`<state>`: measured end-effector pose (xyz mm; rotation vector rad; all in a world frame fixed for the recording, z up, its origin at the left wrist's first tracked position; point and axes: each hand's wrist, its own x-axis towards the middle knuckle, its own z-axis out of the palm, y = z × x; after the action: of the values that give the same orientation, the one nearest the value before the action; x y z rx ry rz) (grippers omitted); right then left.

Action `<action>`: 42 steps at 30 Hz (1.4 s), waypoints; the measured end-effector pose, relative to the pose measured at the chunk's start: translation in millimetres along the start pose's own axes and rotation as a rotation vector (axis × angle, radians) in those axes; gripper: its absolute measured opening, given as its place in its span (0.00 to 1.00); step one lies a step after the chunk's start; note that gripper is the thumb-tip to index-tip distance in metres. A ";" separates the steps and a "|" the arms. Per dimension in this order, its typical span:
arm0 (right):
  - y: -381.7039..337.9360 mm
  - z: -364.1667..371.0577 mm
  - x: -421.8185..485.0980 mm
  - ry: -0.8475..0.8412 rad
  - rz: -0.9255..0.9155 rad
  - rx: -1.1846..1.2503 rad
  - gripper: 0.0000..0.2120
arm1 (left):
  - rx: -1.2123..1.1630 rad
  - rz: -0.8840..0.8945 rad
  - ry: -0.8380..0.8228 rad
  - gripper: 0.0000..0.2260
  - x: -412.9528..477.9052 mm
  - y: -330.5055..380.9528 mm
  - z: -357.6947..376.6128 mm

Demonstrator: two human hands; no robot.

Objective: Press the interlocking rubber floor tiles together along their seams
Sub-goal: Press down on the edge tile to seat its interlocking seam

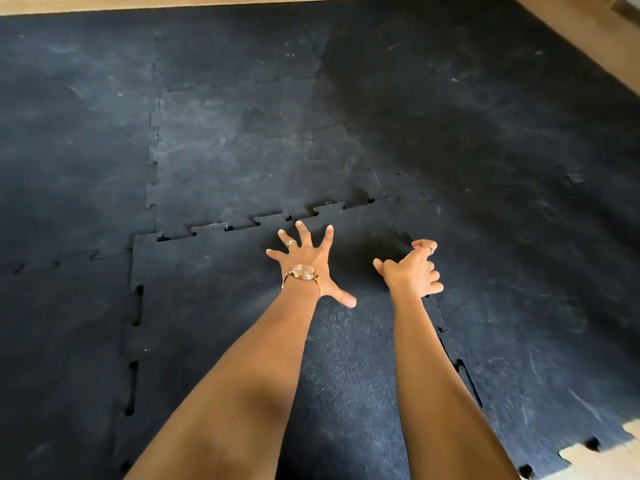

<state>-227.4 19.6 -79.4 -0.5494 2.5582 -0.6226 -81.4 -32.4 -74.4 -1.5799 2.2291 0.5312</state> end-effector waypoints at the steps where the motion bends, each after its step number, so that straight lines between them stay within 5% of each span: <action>1: 0.0 2.9 1.3 -0.006 0.010 -0.017 0.34 | 0.030 0.009 0.015 0.68 1.6 1.2 4.5; 10: 11.5 16.1 -61.8 0.220 -0.093 -0.227 0.53 | 0.094 0.018 0.102 0.67 6.6 -3.2 15.3; 15: 71.6 26.5 -122.3 0.022 -0.013 -0.394 0.48 | 0.135 0.032 0.131 0.67 3.6 -6.1 17.7; 25: 107.1 11.5 -105.1 0.038 -0.133 -0.419 0.44 | 0.141 0.024 0.150 0.71 10.8 3.5 7.2; 31: 100.4 -7.7 -64.1 -0.035 -0.184 -0.432 0.40 | 0.073 0.129 0.081 0.63 27.3 40.1 -12.1; 37: 95.0 -1.5 -70.6 -0.019 -0.161 -0.475 0.40 | 0.388 0.328 0.097 0.55 18.8 -0.1 -33.8; 39: 89.4 0.4 -74.3 -0.013 -0.149 -0.491 0.39 | 0.316 0.239 0.219 0.50 5.9 -33.6 -38.0; 42: 77.8 0.5 -79.2 -0.037 -0.177 -0.521 0.36 | -0.033 -0.327 0.284 0.50 -35.6 -101.0 -15.0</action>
<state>-183.0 120.4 -93.4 -0.9547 2.6506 0.0156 24.4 -41.7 -53.7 -2.0959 2.0913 0.2653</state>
